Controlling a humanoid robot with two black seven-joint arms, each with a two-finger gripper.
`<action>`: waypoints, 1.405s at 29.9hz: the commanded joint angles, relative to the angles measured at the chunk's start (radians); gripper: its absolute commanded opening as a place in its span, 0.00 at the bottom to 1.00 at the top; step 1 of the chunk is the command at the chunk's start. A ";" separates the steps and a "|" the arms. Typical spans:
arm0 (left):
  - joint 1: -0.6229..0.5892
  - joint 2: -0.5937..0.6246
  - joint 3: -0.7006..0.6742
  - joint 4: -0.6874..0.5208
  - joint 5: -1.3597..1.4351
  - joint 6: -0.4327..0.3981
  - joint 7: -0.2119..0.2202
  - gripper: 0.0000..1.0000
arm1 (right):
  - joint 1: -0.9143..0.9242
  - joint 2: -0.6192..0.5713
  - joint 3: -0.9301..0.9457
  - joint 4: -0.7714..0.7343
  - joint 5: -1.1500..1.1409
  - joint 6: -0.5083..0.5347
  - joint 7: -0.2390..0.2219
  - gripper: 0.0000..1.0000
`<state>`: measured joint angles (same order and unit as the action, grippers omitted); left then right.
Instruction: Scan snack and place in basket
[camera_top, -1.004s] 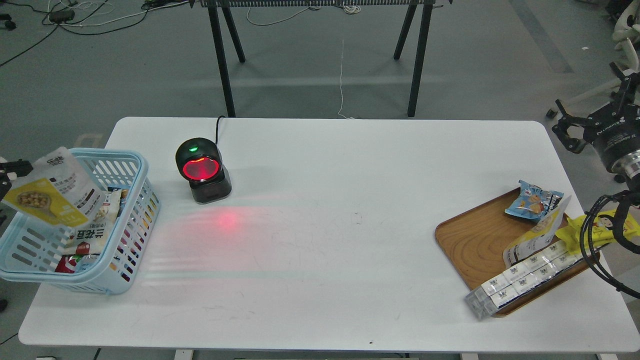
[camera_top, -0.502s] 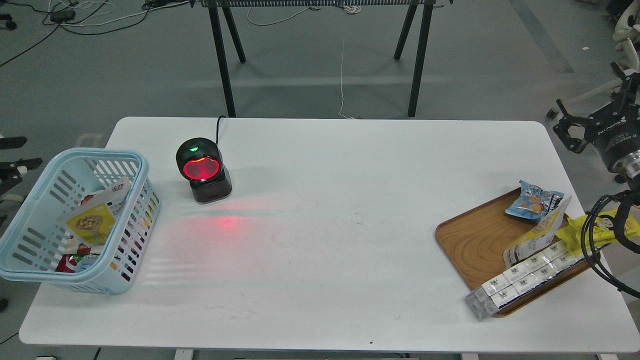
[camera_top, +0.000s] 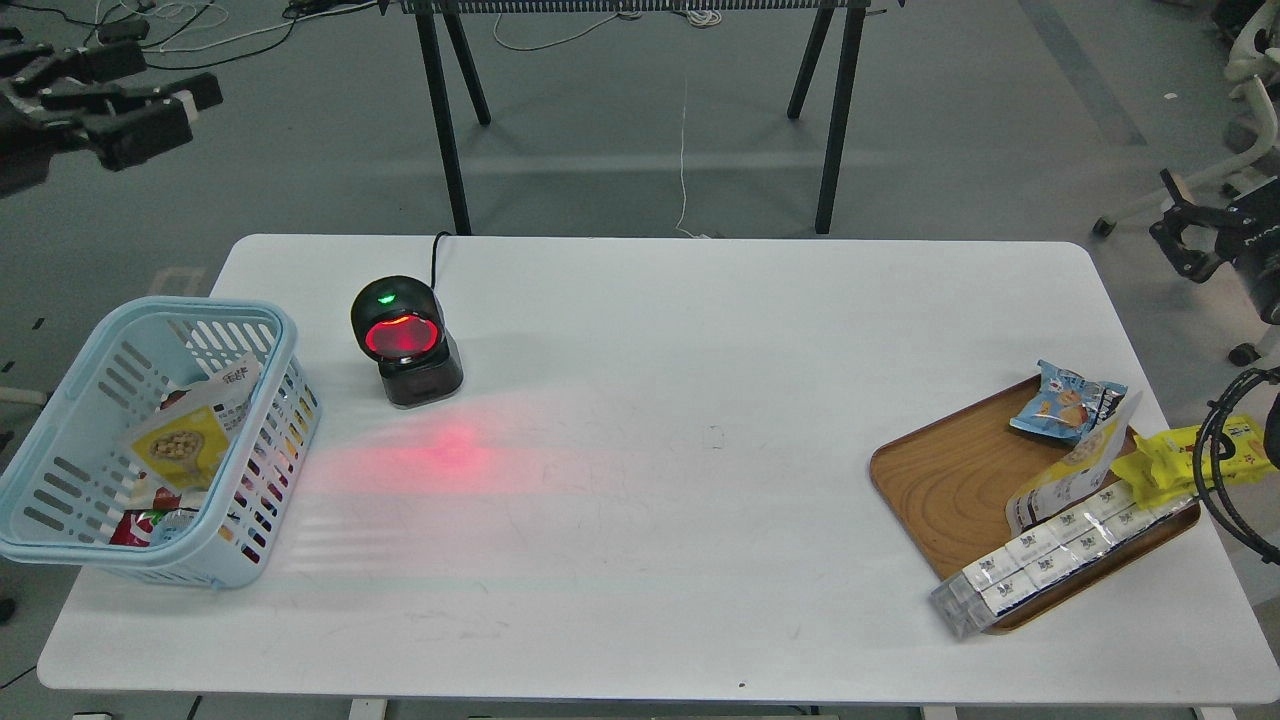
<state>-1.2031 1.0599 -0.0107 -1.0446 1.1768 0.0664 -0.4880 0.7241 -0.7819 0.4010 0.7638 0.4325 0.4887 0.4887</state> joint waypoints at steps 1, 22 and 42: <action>0.002 -0.142 -0.032 0.130 -0.233 -0.007 -0.001 0.95 | 0.035 0.013 0.012 -0.055 0.002 0.000 0.000 0.99; 0.057 -0.758 -0.287 0.933 -1.112 -0.555 -0.001 0.99 | 0.058 0.366 0.265 -0.314 0.014 0.000 -0.146 0.99; 0.183 -0.844 -0.591 0.926 -1.249 -0.555 0.065 1.00 | 0.161 0.455 0.274 -0.457 0.005 0.000 -0.173 0.99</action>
<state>-1.0209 0.2105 -0.6048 -0.1178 -0.0728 -0.4887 -0.4216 0.8851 -0.3240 0.6768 0.3071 0.4373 0.4887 0.3158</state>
